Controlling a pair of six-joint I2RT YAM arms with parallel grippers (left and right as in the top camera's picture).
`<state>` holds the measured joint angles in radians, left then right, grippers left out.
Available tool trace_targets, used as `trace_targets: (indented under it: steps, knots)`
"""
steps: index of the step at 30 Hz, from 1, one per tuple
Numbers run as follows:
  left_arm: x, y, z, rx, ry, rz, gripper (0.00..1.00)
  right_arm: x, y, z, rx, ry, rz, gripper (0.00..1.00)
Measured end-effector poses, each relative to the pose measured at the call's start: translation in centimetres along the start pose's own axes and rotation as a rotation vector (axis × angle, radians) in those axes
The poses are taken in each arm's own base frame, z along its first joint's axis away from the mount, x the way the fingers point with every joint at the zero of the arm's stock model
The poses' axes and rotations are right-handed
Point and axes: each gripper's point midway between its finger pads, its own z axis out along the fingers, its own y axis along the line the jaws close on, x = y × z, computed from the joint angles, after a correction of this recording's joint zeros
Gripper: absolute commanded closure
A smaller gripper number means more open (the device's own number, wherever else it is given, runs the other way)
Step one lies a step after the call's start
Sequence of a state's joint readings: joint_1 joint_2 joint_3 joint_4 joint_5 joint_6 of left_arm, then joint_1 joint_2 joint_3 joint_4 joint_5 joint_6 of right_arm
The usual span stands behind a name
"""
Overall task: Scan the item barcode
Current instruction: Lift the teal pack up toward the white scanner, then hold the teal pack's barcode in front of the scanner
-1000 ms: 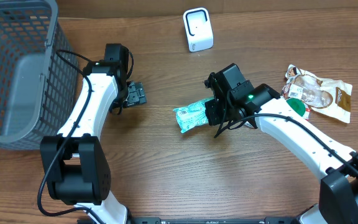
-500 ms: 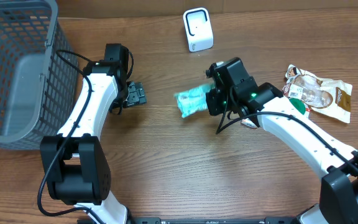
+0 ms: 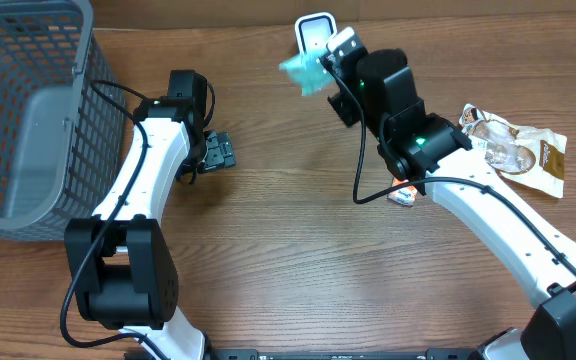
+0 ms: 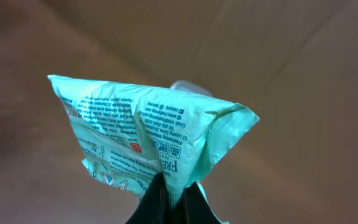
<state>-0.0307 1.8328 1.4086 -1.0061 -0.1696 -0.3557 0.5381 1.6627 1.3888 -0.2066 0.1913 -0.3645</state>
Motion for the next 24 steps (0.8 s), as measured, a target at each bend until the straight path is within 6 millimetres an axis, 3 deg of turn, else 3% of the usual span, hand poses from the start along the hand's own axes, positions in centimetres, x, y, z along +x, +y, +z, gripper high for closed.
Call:
trace_targets:
  steps: [7,10,13,17,24]
  knots:
    - [0.0,0.0,0.0,0.000,0.000,0.000,0.00,-7.3,-3.6,-1.4,0.191,-0.276,-0.189,0.97]
    - [0.0,0.0,0.0,0.000,0.001,0.001,0.00,-9.5,-4.7,-2.0,0.264,-0.358,-0.224,0.97]
    - [0.0,0.0,0.0,0.000,0.000,0.000,0.00,-10.6,-5.4,-1.1,0.319,-0.366,-0.275,0.97]
    - [0.0,0.0,0.0,0.000,0.000,0.000,0.00,-9.9,-5.7,2.3,0.359,-0.316,-0.322,0.97]
    - [0.0,0.0,0.0,0.000,0.000,0.000,0.00,-5.1,-6.2,8.3,0.413,-0.259,-0.344,0.97]
